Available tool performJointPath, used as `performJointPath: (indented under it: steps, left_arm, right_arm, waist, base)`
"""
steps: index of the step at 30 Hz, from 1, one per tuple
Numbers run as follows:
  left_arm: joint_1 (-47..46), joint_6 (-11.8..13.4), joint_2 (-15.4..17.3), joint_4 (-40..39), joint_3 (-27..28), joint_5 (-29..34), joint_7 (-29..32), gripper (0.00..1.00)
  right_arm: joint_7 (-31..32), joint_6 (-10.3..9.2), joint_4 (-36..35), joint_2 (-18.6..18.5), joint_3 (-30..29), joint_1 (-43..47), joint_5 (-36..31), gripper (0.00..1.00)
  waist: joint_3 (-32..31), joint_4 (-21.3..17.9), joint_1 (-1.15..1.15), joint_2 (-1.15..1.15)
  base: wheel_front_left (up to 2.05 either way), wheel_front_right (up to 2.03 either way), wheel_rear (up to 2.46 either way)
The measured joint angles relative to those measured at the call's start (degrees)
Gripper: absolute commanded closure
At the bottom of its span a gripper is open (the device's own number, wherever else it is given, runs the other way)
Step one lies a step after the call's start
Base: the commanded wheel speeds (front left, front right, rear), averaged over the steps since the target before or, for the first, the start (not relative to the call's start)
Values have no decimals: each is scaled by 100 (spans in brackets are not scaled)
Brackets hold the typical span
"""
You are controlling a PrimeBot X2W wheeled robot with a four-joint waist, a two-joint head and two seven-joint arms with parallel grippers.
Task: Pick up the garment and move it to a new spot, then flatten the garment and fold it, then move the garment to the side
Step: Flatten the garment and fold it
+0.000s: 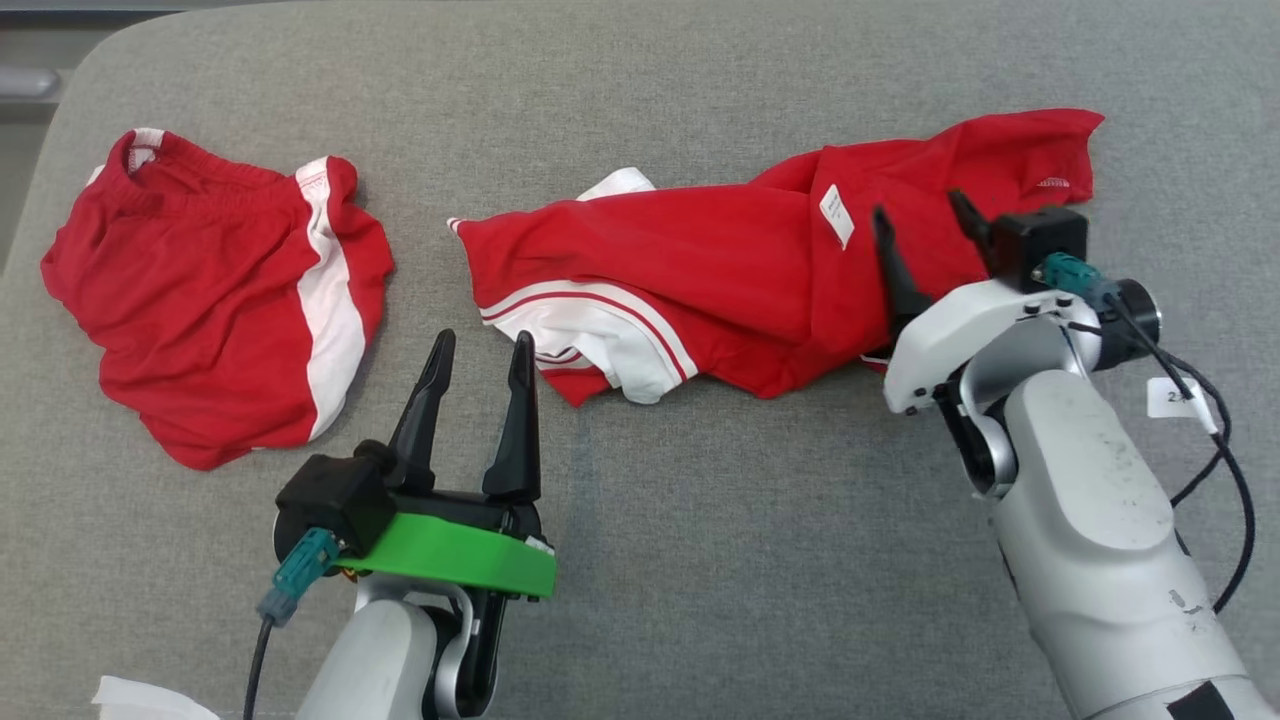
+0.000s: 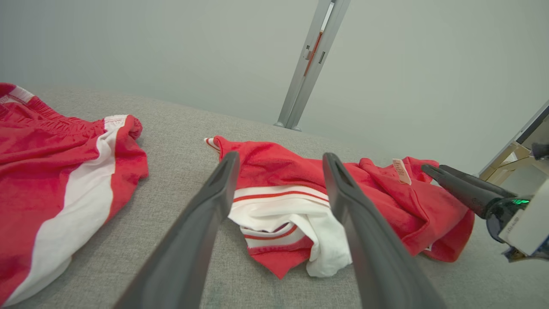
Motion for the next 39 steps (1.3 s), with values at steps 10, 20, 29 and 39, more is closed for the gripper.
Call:
performJointPath:
  steps: [10,20,29,39]
  left_arm:
    - [-15,26,-1,-9,-49,-55,0,0]
    - [-57,43,-1,-14,-67,-96,0,0]
    - [-7,48,-1,48,-51,-85,0,0]
    - [141,-8,-4,145,-101,5,0,0]
  right_arm:
    - [586,0,-522,-197,734,-4,499,0]
    - [746,0,52,-208,602,-198,364,100]
    - [319,0,110,-98,402,-233,207,100]
    - [-91,0,-1236,3,-422,785,158,100]
  waist:
    - [40,216,0,0]
    - [103,324,0,0]
    - [-23,236,0,0]
    - [-274,-138,0,0]
  base:
    - [0,0,0]
    - [0,0,0]
    - [0,0,0]
    - [0,0,0]
